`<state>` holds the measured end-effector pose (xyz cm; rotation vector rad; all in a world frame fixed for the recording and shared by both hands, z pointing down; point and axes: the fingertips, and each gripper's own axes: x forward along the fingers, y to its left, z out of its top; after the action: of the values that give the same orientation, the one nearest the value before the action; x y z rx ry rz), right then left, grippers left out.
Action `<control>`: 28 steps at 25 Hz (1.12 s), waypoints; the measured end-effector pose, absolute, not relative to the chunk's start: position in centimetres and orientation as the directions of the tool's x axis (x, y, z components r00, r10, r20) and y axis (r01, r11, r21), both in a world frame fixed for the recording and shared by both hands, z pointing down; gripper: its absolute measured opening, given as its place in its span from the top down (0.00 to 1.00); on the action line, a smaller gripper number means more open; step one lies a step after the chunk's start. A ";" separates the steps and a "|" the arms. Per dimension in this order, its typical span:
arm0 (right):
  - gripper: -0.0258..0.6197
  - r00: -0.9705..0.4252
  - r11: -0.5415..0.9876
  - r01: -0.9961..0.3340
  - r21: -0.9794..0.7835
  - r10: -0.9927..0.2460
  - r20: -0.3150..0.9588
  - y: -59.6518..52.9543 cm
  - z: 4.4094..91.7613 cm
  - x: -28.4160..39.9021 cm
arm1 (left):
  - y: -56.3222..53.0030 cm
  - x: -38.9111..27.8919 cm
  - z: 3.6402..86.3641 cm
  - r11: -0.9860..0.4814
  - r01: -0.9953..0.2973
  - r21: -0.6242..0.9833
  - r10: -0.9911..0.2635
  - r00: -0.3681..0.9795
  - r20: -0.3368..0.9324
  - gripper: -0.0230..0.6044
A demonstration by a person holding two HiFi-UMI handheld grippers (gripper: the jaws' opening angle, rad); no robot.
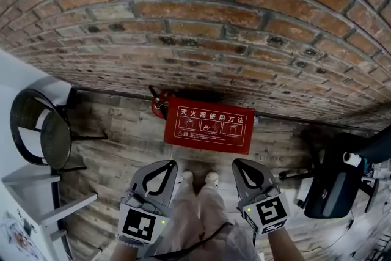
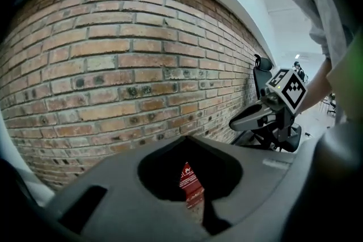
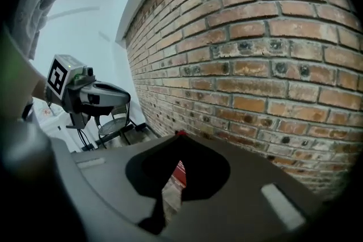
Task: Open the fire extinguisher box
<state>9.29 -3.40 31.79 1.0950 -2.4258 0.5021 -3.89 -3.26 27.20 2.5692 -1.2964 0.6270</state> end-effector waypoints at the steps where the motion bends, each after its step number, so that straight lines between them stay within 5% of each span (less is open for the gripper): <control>1: 0.95 -0.595 0.615 -0.772 -0.159 -0.612 0.522 -3.5 32.6 9.1 | -3.3 -4.0 28.0 -0.598 -0.801 -0.009 -0.716 0.529 0.455 0.96; 27: 0.95 -0.612 0.454 -0.787 -0.418 -0.488 0.623 -1.6 54.1 5.4 | -0.5 -4.4 49.3 -0.581 -0.799 0.157 -0.610 0.555 0.566 0.96; 28: 0.89 -0.621 0.448 -0.781 -0.436 -0.478 0.621 -1.5 54.8 5.2 | -0.4 -4.4 50.1 -0.576 -0.801 0.165 -0.606 0.554 0.571 0.96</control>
<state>5.24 -1.50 54.78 1.0611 -2.2932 1.0045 -4.36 -0.36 50.09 2.3832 -1.1424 0.6501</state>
